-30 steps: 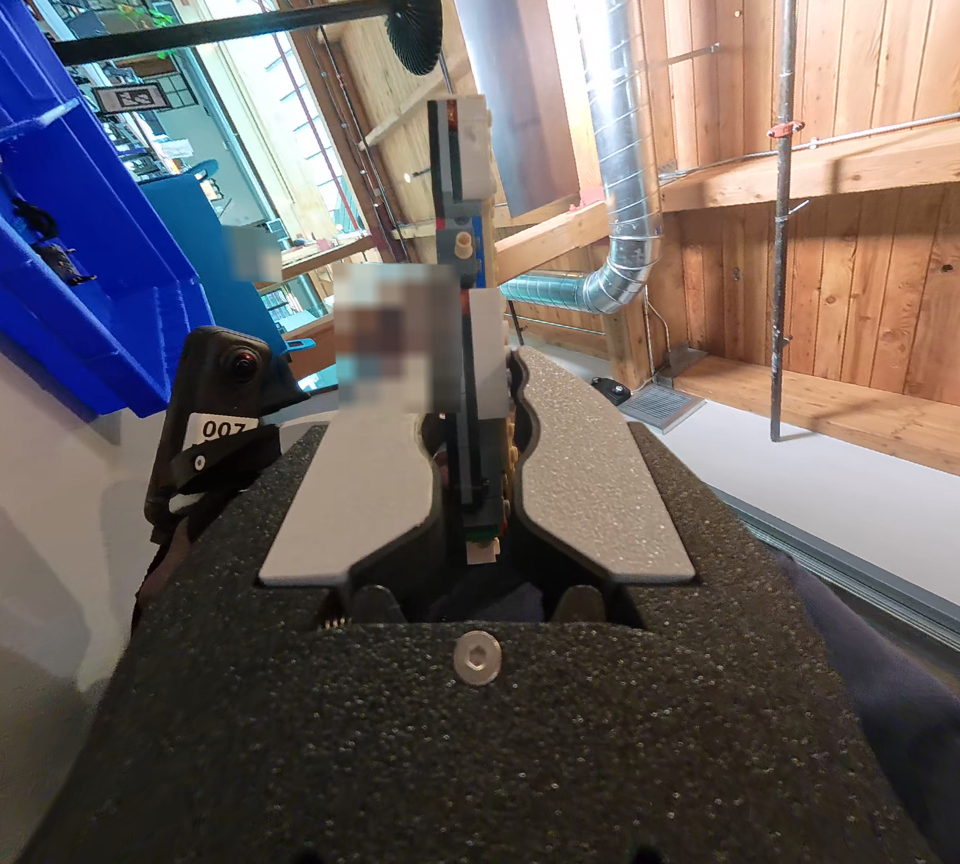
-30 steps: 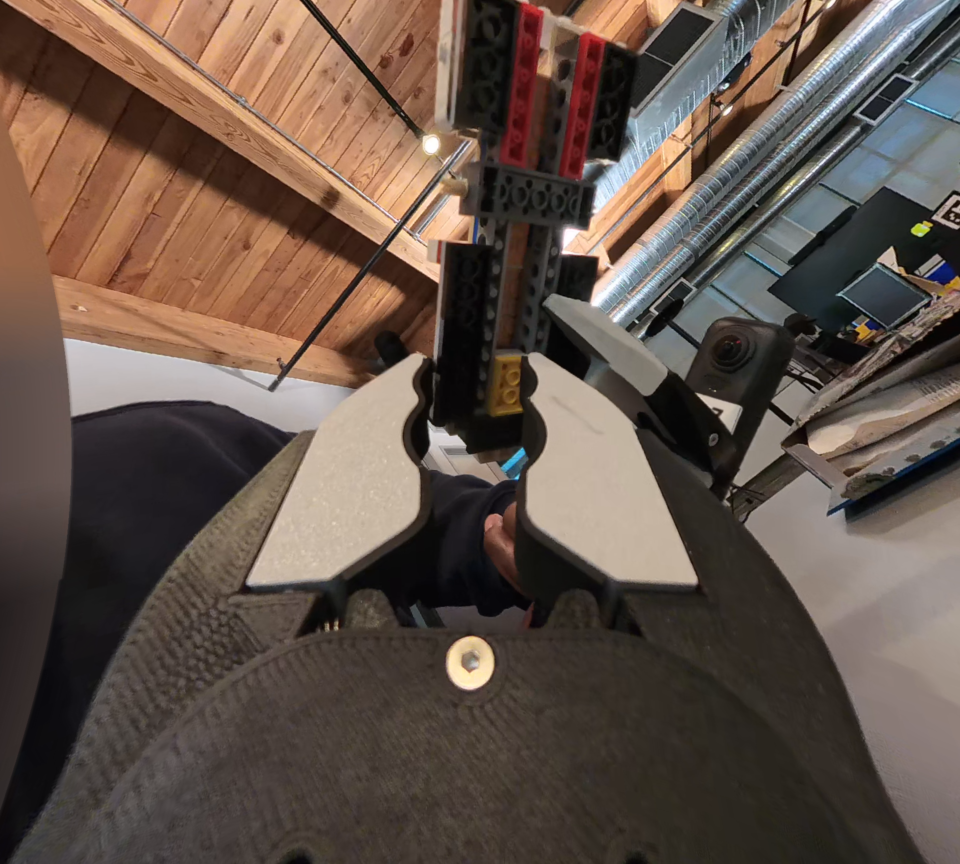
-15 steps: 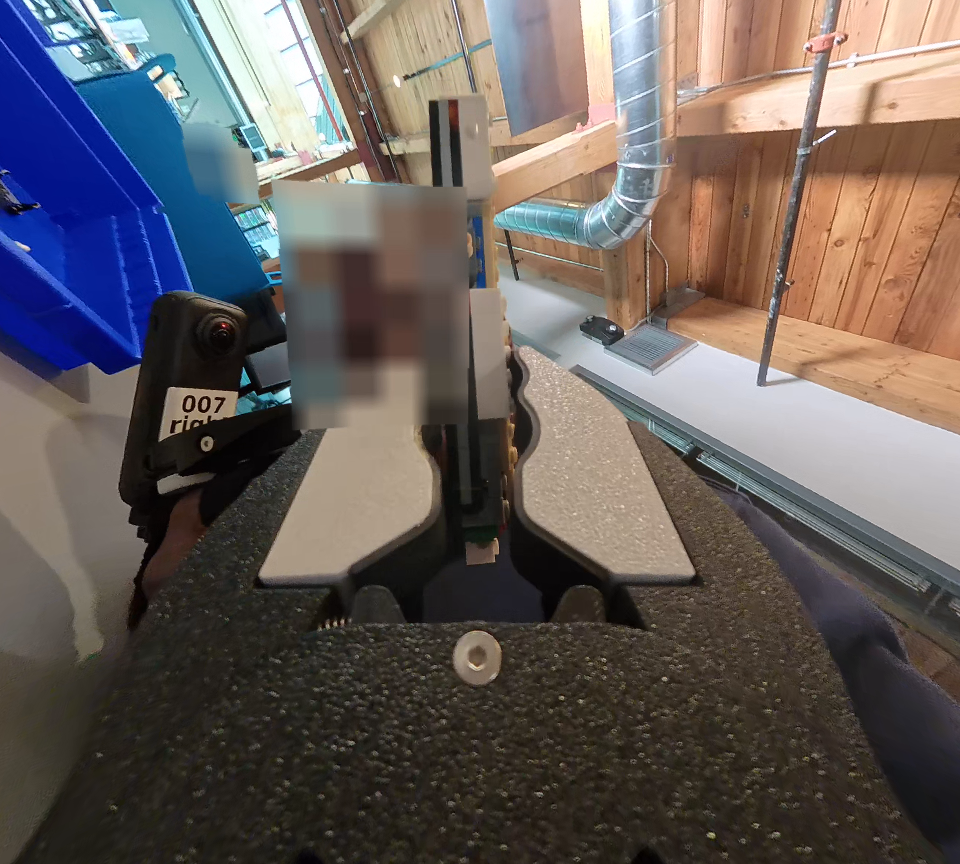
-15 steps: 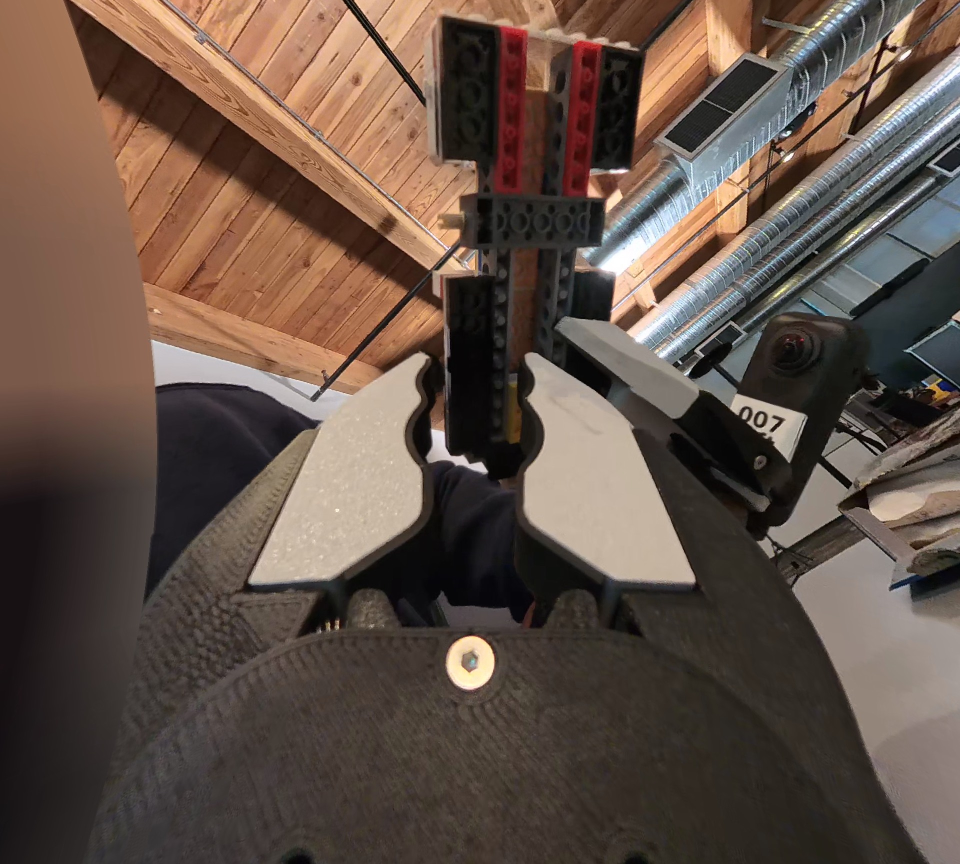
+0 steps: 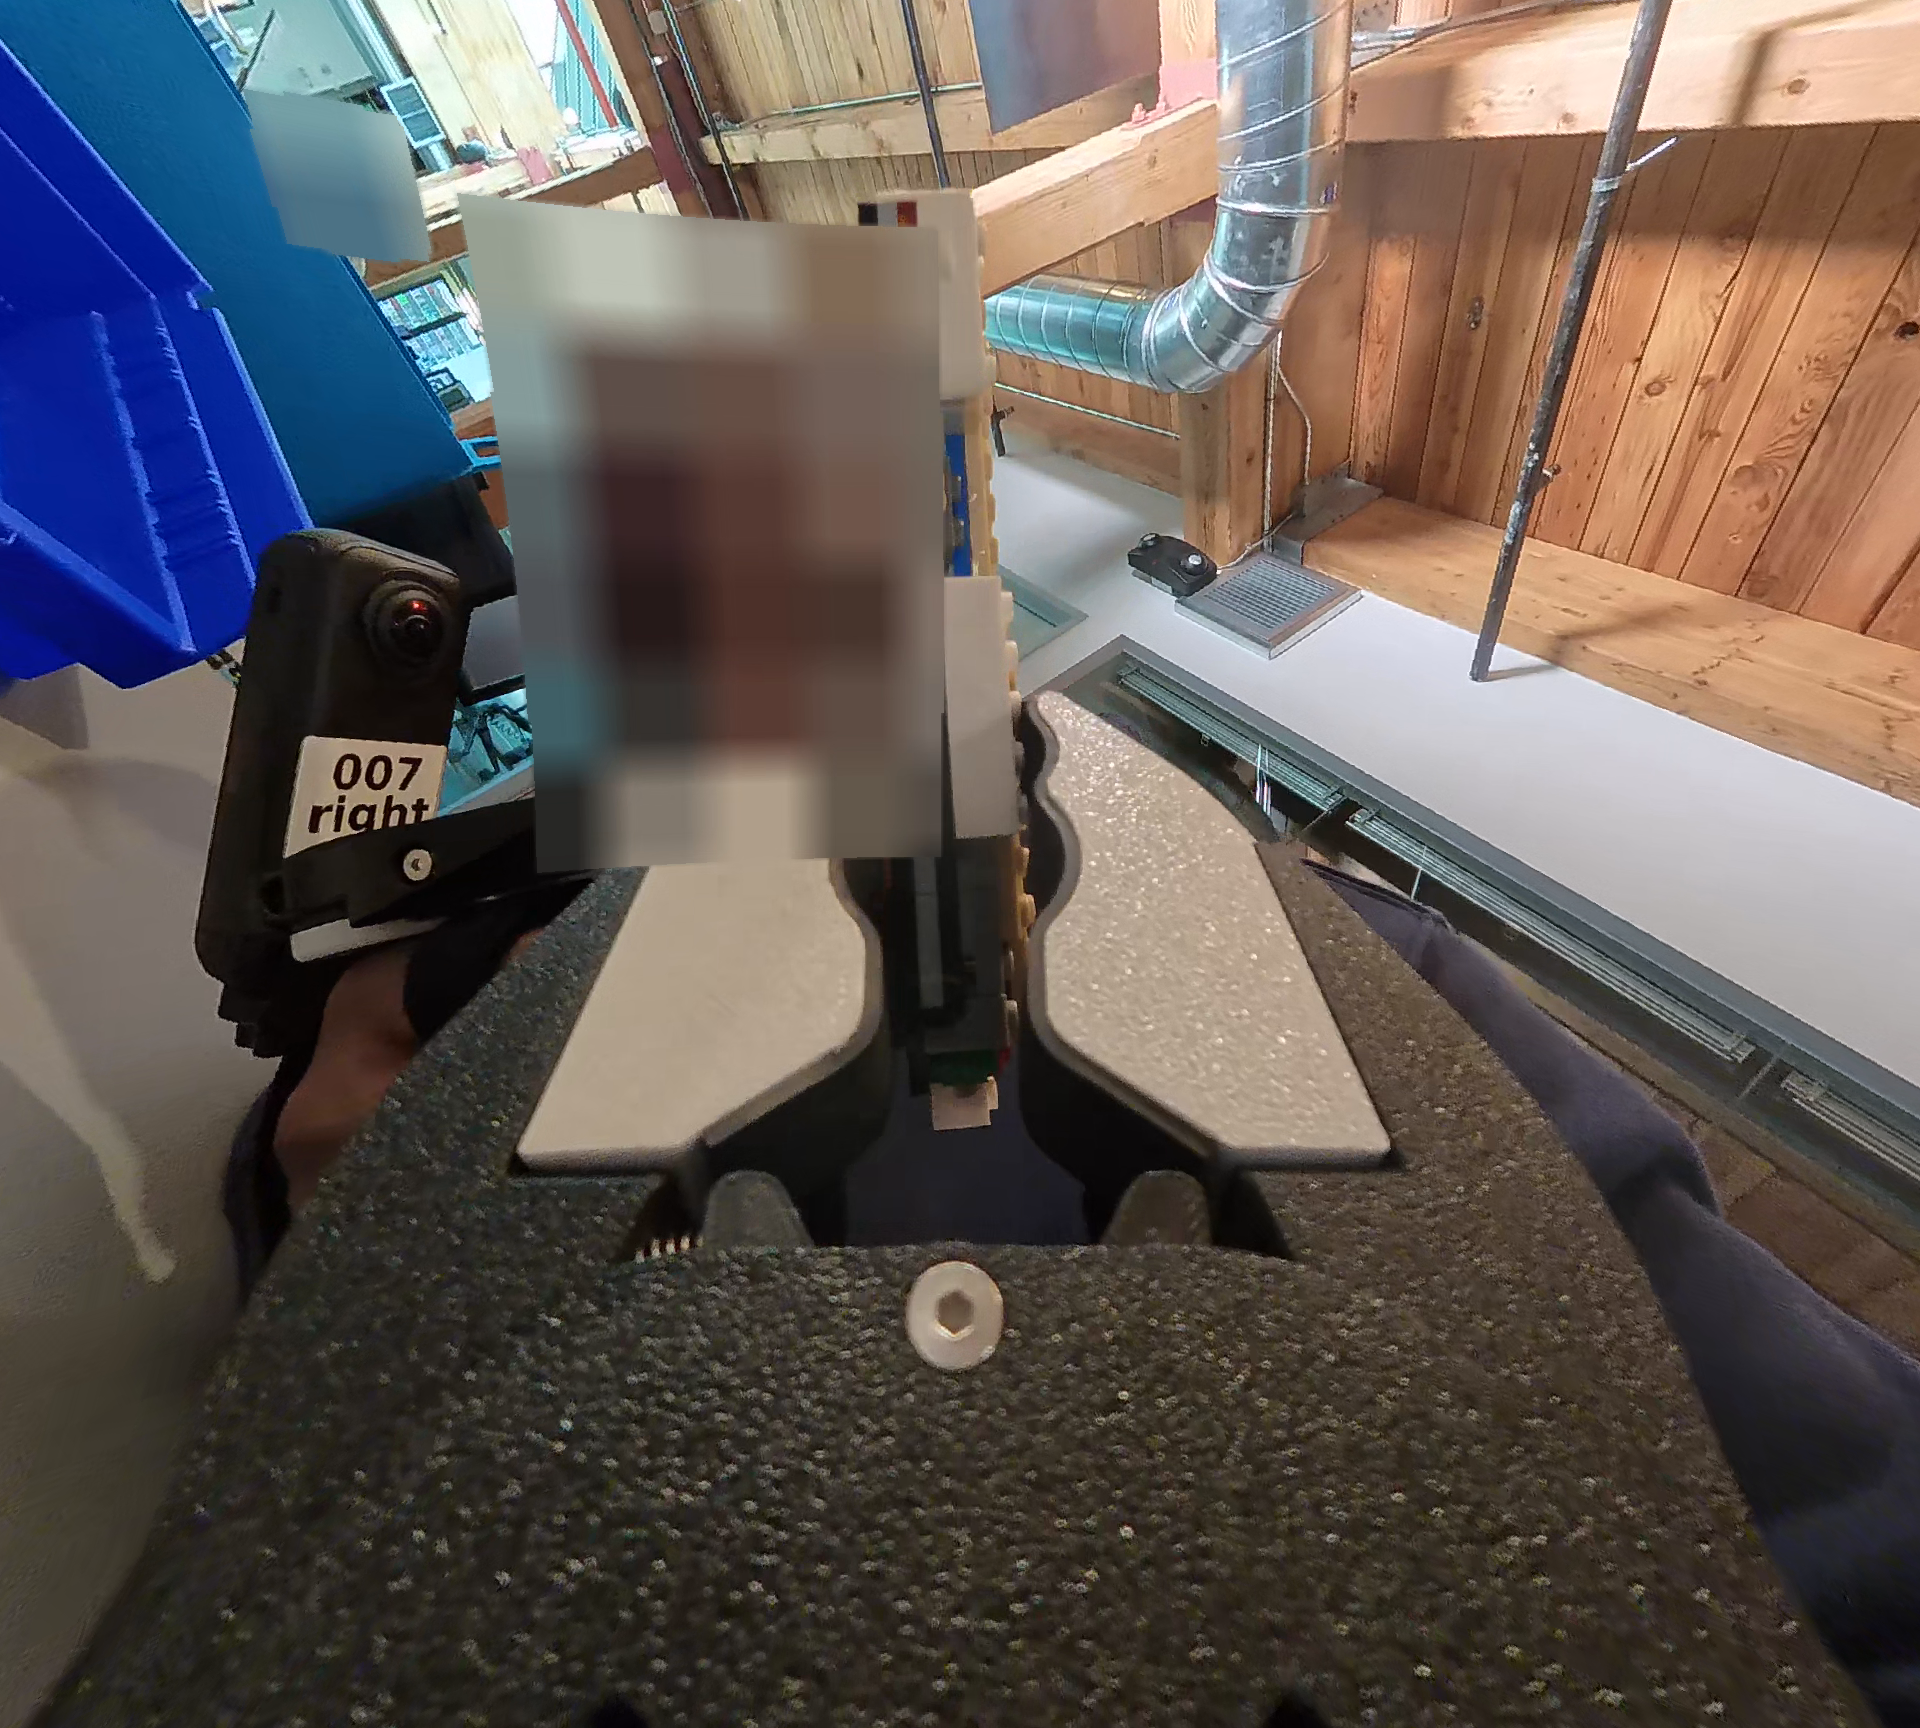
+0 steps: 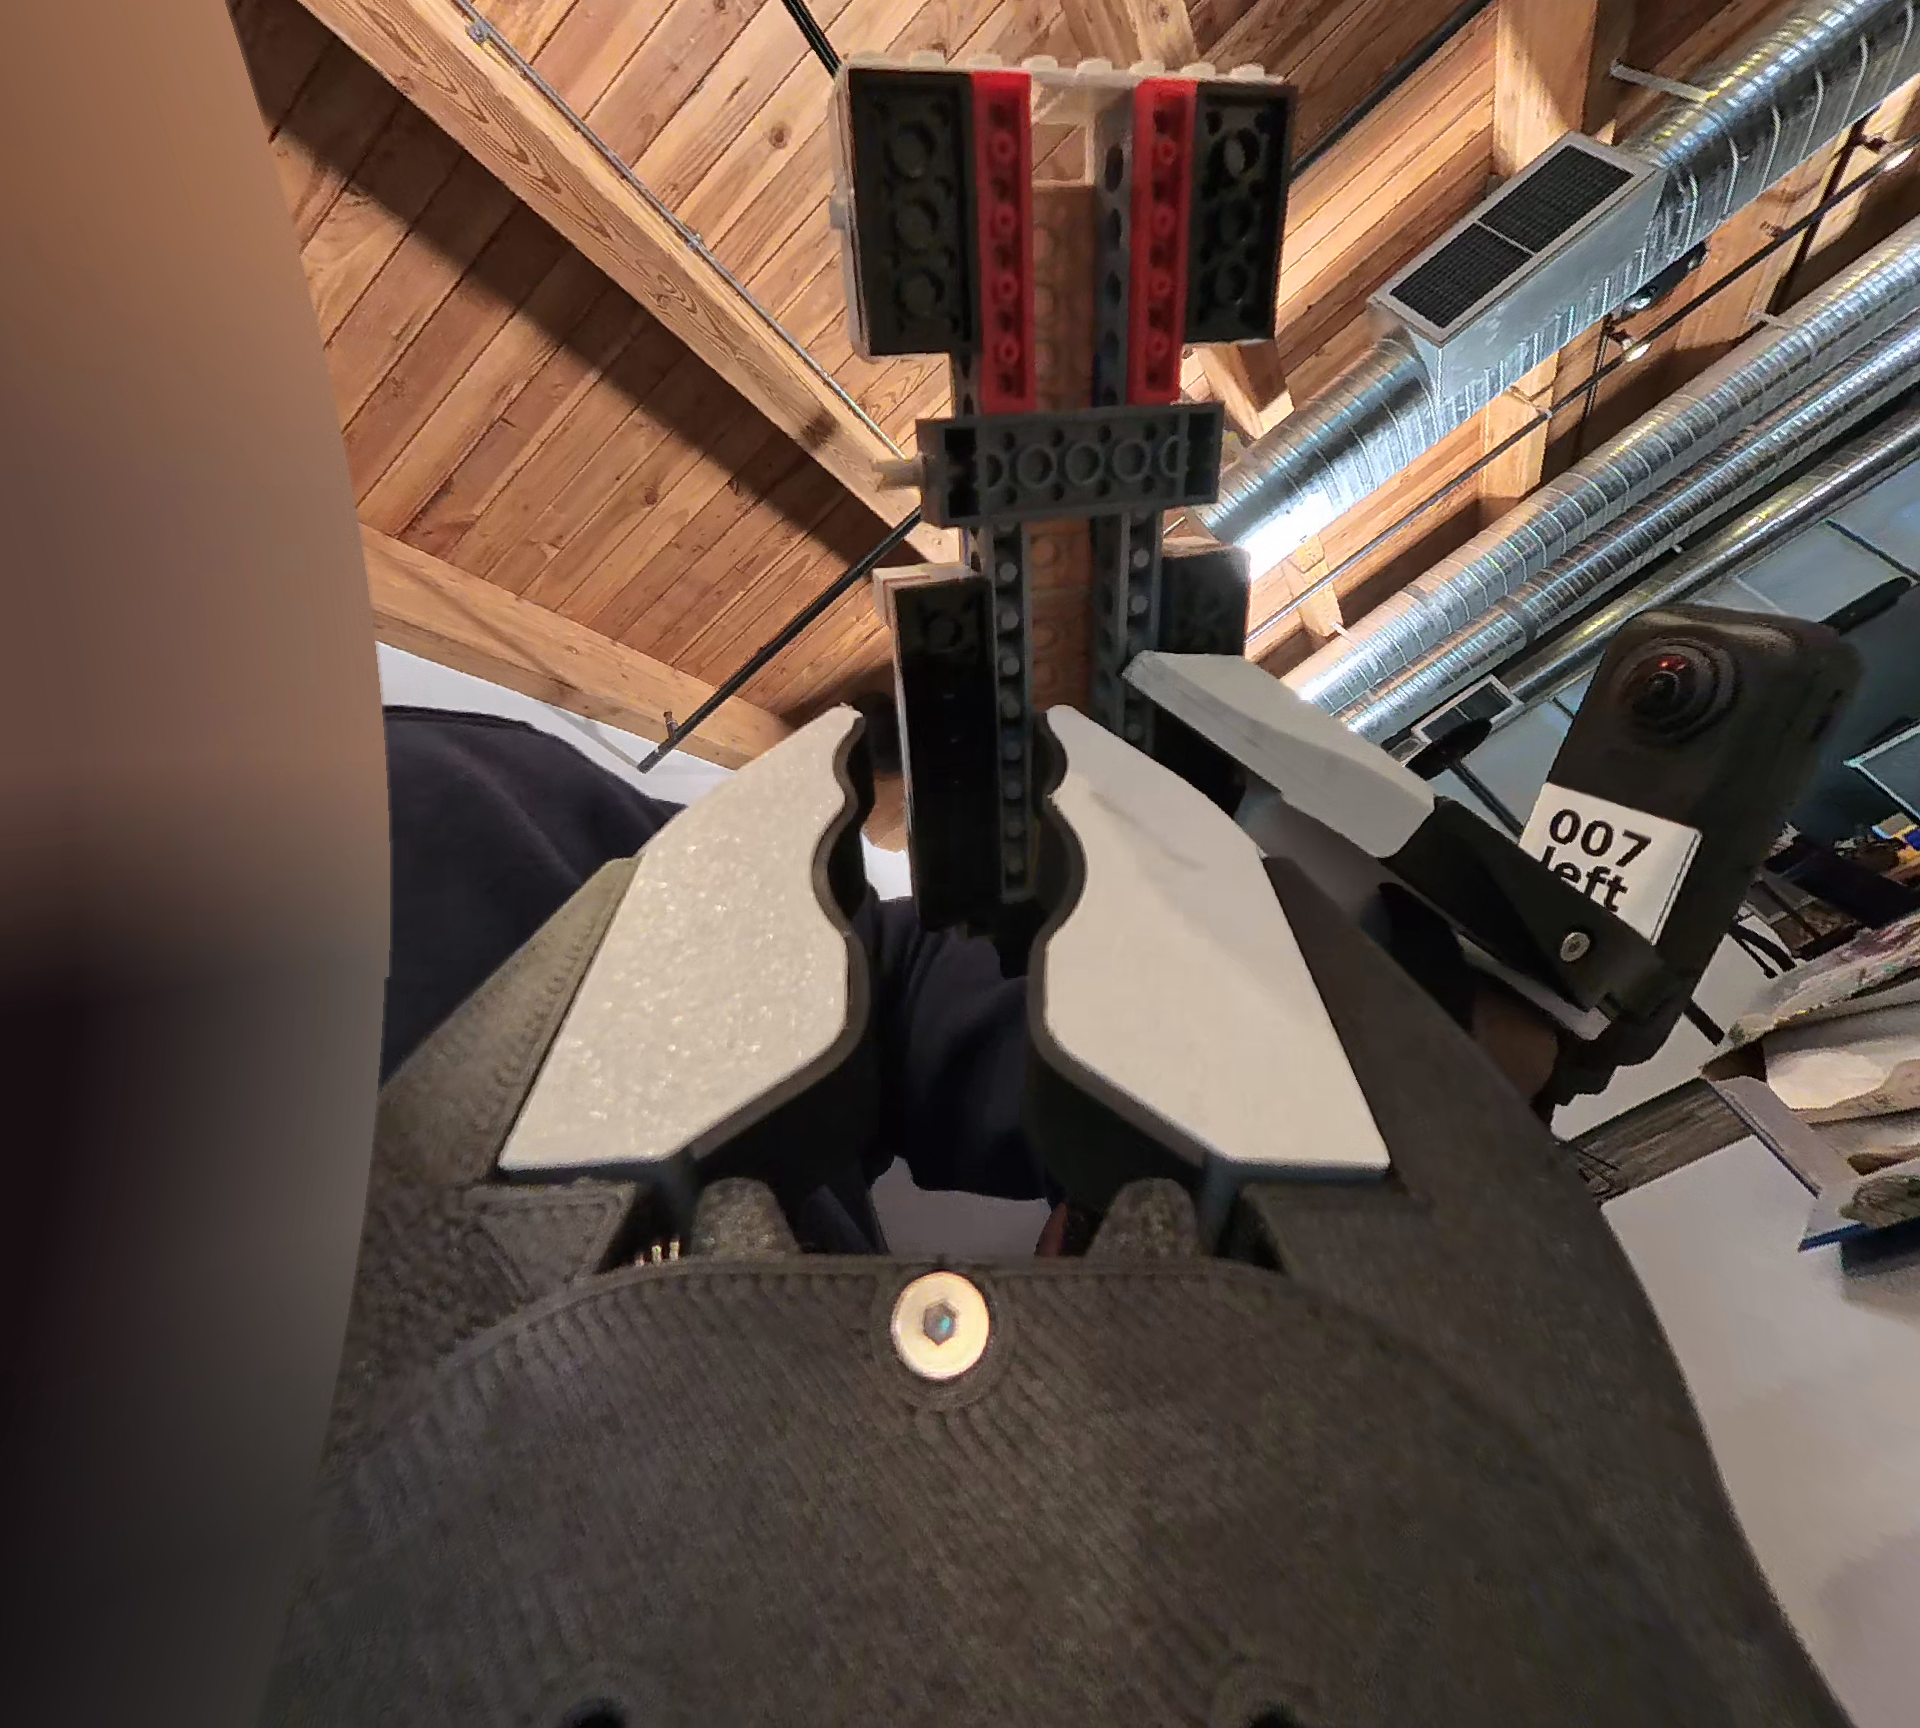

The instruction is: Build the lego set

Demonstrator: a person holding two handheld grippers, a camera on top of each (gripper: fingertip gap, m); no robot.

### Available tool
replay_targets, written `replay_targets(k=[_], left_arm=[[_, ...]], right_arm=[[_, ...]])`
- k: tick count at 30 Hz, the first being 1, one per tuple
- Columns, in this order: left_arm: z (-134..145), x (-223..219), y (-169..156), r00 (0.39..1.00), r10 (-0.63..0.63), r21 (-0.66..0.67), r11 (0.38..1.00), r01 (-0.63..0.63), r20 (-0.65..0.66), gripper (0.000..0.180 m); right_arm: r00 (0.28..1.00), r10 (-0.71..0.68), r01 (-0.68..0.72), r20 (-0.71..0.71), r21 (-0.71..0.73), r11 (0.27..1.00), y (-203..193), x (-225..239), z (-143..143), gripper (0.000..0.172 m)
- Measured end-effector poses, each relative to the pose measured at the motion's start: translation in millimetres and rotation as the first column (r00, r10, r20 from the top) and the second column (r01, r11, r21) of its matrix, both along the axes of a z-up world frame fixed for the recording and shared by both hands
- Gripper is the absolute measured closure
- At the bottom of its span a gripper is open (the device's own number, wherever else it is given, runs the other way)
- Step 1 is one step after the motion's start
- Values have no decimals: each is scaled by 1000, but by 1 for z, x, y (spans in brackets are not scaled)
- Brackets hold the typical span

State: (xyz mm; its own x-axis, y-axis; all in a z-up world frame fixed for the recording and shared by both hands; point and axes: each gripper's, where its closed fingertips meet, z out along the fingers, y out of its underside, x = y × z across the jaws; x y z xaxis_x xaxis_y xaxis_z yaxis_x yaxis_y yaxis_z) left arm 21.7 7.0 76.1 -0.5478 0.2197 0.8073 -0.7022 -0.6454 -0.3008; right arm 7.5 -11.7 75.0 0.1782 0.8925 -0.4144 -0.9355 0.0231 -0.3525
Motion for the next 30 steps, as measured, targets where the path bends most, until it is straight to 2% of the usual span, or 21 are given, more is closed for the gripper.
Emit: replay_targets(k=[1, 19, 30], left_arm=[[0, 0, 0, 1000, -4, 3, 1000, 4, 2, 157], [-4, -4, 9, 1000, -1, 25, 1000, 1, 7, 157], [-16, 7, 21, 991, 119, 123, 986, -110, -65, 158]], right_arm=[[1000, -3, 3, 1, 0, 1000, 0, 0, 0, 143], [1000, -6, 6, 17, -19, 1000, 4, -4, -3, 145], [998, 4, -11, -55, -120, 993, 20, 6, -18, 150]])
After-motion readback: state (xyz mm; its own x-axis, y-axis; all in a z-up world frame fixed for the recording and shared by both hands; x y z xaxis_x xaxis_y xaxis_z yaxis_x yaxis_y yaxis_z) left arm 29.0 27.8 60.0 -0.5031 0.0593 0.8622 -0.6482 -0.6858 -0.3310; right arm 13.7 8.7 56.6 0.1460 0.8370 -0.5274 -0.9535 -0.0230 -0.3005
